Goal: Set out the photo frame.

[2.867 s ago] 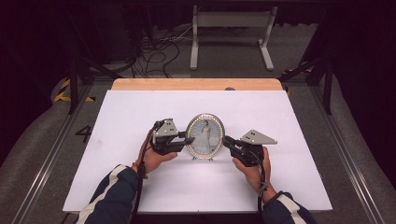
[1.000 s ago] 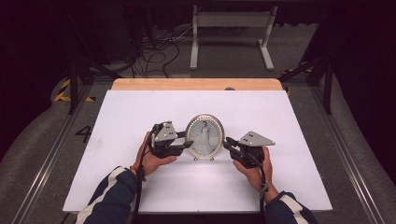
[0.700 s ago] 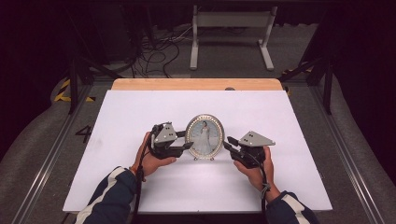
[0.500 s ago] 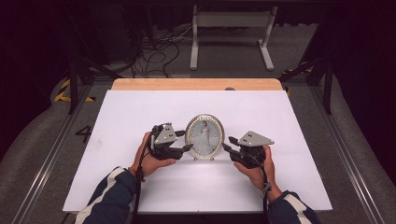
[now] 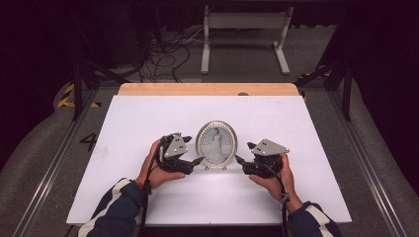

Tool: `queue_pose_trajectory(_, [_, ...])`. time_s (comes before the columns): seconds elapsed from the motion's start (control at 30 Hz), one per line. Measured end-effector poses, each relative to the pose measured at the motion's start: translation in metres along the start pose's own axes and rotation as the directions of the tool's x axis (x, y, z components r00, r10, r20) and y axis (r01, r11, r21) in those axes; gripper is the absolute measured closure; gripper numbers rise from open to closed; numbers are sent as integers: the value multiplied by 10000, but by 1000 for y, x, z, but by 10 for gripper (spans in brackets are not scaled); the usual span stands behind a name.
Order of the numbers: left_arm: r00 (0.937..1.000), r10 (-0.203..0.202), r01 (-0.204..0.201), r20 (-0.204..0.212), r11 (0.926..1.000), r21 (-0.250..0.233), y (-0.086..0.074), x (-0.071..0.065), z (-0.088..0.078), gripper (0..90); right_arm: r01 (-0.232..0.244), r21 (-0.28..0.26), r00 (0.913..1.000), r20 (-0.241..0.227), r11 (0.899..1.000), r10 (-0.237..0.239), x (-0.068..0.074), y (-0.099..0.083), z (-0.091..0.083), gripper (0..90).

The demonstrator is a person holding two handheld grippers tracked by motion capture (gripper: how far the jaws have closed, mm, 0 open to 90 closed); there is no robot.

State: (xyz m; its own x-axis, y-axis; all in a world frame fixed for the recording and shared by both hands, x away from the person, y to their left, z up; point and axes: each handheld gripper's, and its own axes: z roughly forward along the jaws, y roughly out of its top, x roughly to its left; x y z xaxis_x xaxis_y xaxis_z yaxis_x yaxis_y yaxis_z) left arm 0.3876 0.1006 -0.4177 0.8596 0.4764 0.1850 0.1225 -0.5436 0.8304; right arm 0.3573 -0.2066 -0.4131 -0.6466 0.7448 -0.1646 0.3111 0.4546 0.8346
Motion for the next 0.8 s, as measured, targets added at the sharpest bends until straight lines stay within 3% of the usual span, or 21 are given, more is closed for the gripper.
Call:
queue_pose_trajectory(0.07, [9998,57,-57,-177,10000,-11,-2,-1,-3,217,1,-38,10000,28,10000,-1,-1,0,-1,353])
queue_pose_trajectory(0.8, [9998,16,-13,-220,9999,126,-23,-2,-23,161,527,386,9974,467,9979,-545,-7,-9,-12,251])
